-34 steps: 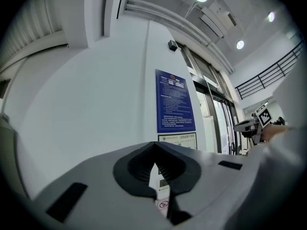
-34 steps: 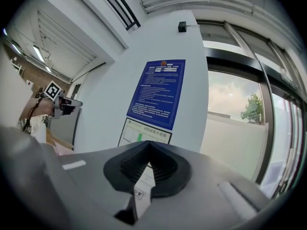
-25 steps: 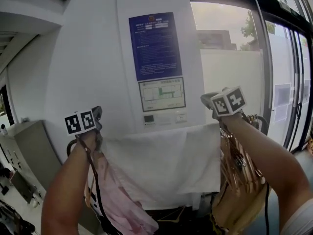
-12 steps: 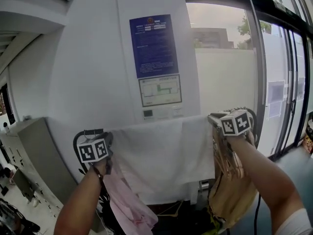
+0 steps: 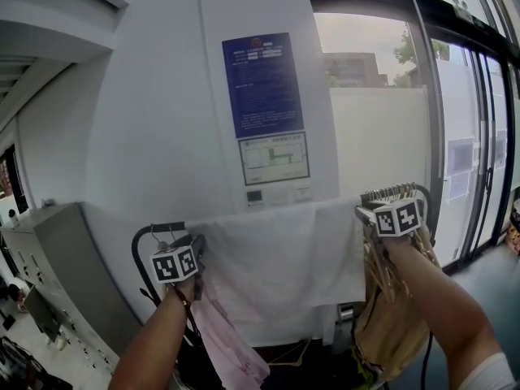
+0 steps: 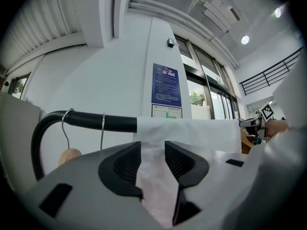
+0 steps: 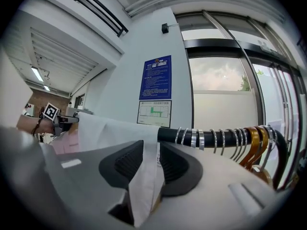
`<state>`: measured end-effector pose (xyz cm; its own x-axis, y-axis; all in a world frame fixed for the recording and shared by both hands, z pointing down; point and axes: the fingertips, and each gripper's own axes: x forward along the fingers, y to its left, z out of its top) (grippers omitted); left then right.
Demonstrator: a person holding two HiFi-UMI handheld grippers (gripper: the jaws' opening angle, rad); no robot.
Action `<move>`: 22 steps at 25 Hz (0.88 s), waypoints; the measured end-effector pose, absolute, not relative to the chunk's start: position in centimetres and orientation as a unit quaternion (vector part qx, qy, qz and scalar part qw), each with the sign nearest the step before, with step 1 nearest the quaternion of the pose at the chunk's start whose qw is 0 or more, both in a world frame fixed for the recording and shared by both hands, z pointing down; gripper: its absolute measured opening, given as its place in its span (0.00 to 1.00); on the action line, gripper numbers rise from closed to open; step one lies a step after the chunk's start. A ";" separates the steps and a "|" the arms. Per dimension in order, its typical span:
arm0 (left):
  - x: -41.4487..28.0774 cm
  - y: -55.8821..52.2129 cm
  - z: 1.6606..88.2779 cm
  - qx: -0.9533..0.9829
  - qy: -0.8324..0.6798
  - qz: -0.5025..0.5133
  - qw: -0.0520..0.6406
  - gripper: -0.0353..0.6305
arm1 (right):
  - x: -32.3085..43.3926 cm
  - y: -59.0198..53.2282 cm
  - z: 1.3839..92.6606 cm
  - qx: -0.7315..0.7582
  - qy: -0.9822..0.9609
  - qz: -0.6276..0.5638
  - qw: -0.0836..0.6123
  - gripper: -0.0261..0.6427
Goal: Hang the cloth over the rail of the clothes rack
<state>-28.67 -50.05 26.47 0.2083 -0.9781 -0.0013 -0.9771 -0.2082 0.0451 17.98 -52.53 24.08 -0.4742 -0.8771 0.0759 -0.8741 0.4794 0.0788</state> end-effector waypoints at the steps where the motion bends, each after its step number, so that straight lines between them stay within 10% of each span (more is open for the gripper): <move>1: -28.9 -50.2 26.4 0.776 -0.631 -0.016 0.017 0.26 | 17.8 -52.7 24.2 0.509 -0.859 -0.014 0.053 0.17; 12: -30.3 -50.3 26.4 0.765 -0.643 -0.032 0.028 0.27 | 17.3 -53.1 24.8 0.506 -0.861 -0.007 0.054 0.15; 14: -30.2 -50.1 26.1 0.768 -0.640 -0.026 0.022 0.07 | 17.3 -52.9 24.7 0.510 -0.858 -0.012 0.056 0.06; 22: -32.2 -48.8 23.9 0.760 -0.648 -0.043 0.016 0.06 | 18.2 -52.1 24.1 0.527 -0.848 -0.015 0.058 0.05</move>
